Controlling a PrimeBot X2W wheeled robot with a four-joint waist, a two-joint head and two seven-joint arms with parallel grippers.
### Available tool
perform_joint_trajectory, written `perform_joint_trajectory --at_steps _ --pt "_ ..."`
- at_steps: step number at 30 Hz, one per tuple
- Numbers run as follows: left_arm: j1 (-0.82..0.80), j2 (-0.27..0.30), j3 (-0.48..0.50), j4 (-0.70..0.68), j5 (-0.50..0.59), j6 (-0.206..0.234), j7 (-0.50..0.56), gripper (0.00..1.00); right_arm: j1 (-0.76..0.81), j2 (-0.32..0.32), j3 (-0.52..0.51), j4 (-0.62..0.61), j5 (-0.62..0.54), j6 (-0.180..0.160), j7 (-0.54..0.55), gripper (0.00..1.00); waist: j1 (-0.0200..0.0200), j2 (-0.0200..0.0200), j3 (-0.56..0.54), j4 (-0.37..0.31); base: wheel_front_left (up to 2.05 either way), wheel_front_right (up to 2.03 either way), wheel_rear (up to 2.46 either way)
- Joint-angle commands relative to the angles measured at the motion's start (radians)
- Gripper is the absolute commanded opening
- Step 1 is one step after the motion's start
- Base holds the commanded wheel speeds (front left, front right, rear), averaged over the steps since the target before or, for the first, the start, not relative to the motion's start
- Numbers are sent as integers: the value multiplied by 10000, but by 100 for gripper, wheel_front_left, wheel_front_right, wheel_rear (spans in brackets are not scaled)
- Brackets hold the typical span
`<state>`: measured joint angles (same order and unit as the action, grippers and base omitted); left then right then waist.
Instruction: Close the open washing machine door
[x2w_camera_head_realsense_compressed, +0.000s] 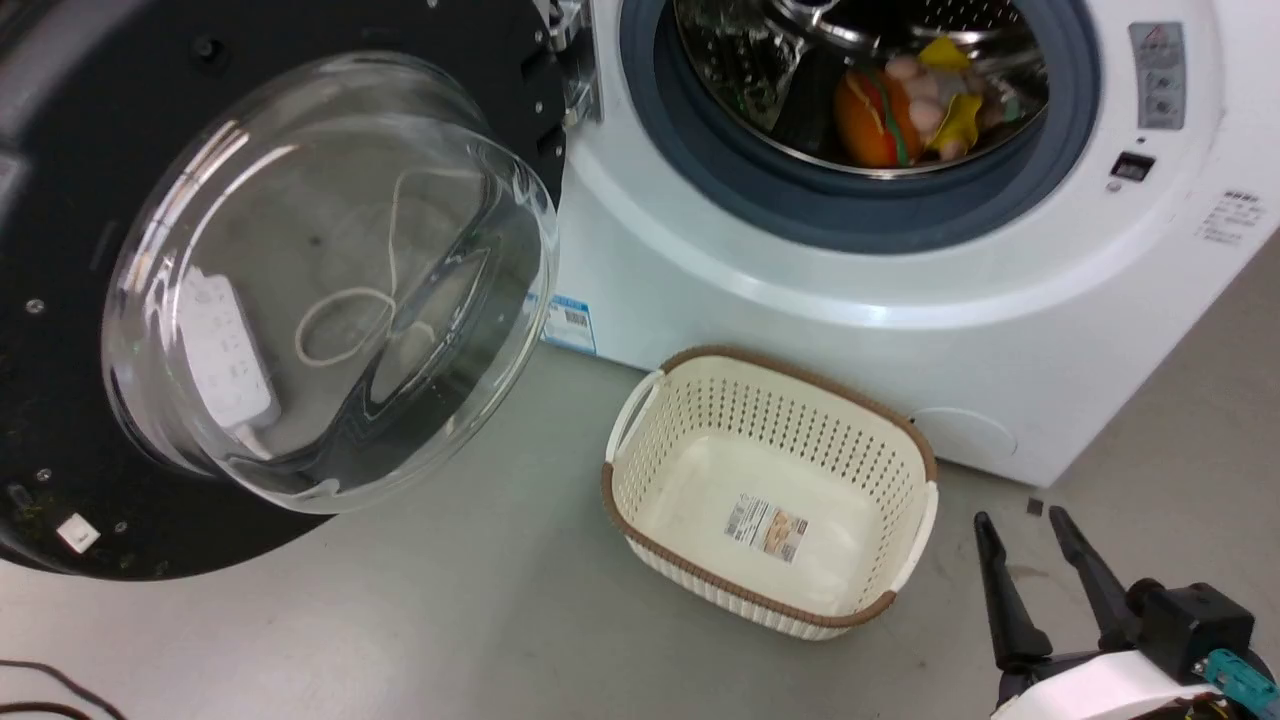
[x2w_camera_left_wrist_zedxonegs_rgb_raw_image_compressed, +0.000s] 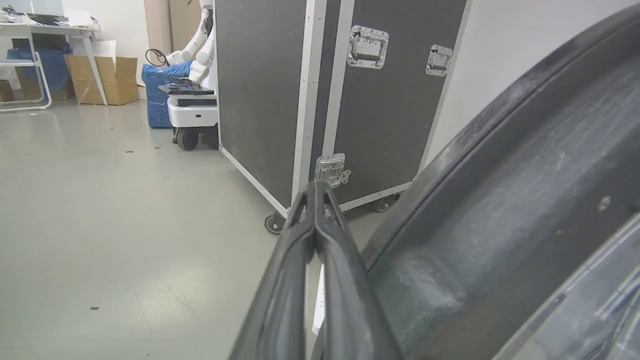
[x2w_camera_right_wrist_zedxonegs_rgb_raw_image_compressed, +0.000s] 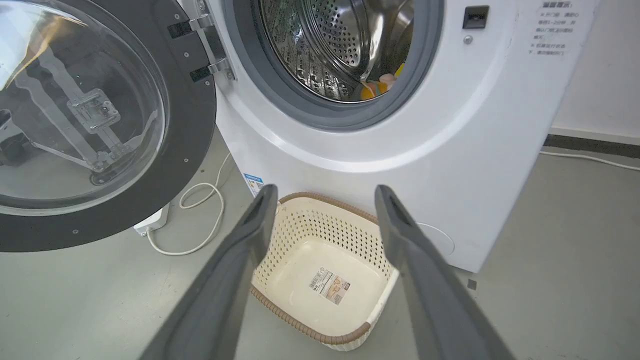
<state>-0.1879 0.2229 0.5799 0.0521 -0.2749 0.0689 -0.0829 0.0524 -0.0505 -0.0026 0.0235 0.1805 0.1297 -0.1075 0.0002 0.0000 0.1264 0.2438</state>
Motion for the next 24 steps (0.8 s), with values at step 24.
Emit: perform_joint_trajectory --at_steps 24 --pt "-45 2410 -2715 240 -3277 -1725 4708 0 177 3 -211 -375 587 8 -178 100 -2 0 646 870 0 0 0"
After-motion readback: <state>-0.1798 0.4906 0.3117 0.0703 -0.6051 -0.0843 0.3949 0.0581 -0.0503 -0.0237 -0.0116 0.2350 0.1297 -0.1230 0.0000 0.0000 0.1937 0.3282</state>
